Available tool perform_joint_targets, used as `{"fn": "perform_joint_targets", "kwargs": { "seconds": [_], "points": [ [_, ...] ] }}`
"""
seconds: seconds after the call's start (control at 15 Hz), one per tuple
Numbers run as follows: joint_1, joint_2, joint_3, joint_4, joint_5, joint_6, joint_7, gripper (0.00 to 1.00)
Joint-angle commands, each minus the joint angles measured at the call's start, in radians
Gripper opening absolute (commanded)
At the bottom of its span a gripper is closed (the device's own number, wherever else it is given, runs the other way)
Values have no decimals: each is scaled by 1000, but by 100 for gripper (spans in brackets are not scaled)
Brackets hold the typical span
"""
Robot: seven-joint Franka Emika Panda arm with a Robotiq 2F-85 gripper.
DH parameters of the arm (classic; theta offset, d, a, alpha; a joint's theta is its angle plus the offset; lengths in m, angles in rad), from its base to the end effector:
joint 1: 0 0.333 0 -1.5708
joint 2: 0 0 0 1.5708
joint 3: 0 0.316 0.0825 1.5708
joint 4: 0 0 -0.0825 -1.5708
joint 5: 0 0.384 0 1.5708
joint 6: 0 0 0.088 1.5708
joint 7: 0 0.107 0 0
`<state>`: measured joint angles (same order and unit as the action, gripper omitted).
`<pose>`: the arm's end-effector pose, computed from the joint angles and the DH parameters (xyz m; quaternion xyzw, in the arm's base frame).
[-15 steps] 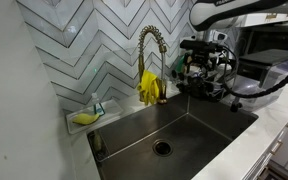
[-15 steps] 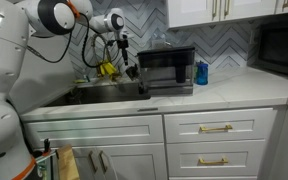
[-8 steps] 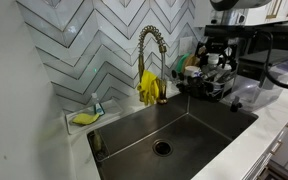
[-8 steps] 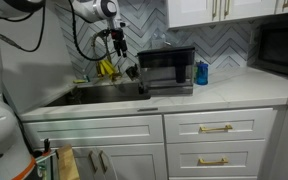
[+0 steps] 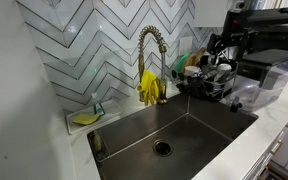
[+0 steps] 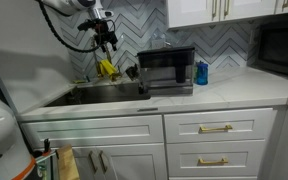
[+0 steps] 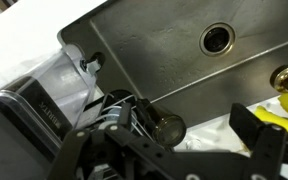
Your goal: Move the clear mug on the dishrack backwards
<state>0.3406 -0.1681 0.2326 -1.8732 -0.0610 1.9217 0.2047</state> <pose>0.4431 0.2912 0.6008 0.9749 0.1897 0.1163 0.0052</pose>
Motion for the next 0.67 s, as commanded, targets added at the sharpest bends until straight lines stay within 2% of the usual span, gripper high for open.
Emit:
{"fn": "perform_joint_targets", "kwargs": {
  "seconds": [0.0, 0.27, 0.33, 0.47, 0.6],
  "points": [
    [-14, -222, 5, -242, 32, 150, -171, 100],
    [22, -407, -64, -444, 117, 341, -390, 100],
    [-15, -283, -8, -298, 72, 251, -290, 100],
    [-6, -356, -39, -377, 99, 302, -357, 100],
    [-3, -387, -47, -407, 103, 312, -373, 100]
  ]
}}
